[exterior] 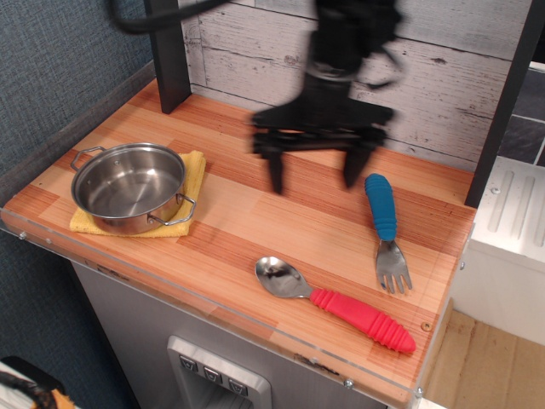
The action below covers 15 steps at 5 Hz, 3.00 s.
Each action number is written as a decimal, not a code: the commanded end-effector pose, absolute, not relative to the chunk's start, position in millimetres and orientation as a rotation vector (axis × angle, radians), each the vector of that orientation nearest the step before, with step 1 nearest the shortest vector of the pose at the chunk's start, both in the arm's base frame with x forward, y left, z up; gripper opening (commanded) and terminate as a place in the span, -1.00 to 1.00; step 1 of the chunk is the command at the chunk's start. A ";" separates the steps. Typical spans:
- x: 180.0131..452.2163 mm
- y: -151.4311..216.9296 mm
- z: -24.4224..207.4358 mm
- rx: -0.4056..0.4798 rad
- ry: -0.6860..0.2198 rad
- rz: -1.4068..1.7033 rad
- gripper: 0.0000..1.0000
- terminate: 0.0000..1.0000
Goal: Move the silver pot and place in between red and blue utensils.
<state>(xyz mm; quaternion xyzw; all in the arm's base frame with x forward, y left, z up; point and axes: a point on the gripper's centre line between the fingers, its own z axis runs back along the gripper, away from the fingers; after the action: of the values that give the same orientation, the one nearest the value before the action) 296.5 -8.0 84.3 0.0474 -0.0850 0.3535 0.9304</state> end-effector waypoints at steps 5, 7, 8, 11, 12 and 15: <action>288.5 122.0 73.4 0.099 -0.173 1.515 1.00 -1.00; 292.0 131.9 57.9 0.089 -0.168 1.547 1.00 -1.00; 291.1 134.8 51.4 0.091 -0.159 1.552 1.00 -1.00; 288.9 140.4 34.3 0.102 -0.126 1.552 1.00 -1.00; 288.6 141.4 38.1 0.096 -0.149 1.550 -1.00 -1.00; 294.7 150.0 63.6 0.092 -0.170 1.561 -1.00 -1.00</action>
<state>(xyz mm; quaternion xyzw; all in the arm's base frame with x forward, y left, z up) 299.6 152.0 42.1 0.0525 -0.0403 0.6988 0.7123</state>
